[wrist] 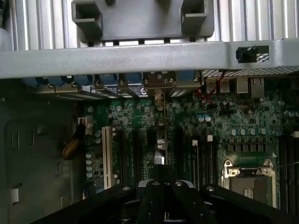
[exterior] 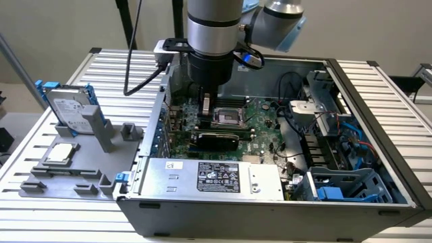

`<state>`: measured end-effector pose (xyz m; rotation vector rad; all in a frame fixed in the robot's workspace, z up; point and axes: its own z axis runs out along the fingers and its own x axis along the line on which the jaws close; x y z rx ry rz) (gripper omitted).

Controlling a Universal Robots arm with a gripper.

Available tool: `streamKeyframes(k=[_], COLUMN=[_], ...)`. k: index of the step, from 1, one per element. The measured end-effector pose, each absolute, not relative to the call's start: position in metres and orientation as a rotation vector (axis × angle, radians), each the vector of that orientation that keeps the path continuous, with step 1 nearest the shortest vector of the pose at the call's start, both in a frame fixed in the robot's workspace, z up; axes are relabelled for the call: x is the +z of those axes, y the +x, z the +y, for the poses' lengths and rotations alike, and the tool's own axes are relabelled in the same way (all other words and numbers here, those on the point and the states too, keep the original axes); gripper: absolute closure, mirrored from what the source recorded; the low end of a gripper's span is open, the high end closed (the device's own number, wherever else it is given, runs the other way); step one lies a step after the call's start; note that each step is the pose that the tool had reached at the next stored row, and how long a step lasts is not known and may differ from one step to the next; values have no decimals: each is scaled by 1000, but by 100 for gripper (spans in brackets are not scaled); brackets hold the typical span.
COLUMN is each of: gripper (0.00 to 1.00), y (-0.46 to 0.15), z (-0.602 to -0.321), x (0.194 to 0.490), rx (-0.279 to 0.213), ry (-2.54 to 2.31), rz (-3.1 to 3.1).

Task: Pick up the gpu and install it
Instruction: 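Press down on the gpu until it lock into place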

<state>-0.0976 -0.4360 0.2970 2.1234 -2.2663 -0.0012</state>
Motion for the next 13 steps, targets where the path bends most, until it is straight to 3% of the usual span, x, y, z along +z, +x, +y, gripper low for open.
streamKeyframes(k=[4,13], gripper=[89,89], y=[-94,-94], z=[-436,-436], x=[297,297], rx=[75,78], ry=[2157,2158], rz=[-2304,-2306])
